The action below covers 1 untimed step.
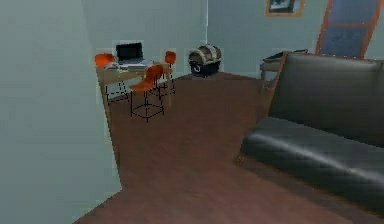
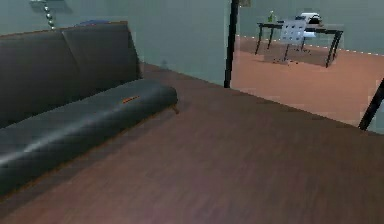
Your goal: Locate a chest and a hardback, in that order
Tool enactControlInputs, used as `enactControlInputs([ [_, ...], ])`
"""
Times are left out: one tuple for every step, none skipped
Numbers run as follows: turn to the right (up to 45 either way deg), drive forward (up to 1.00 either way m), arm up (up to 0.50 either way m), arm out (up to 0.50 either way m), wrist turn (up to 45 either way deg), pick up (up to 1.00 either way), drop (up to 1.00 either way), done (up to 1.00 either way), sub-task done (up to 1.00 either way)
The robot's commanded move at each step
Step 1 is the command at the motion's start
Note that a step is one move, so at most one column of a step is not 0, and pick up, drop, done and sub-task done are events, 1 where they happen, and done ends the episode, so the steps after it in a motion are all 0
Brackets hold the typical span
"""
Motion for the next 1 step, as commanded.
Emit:
enactControlInputs([
  [0.0,1.0,0.0,0.0,0.0,0.0,0.0,0.0,0.0],
])
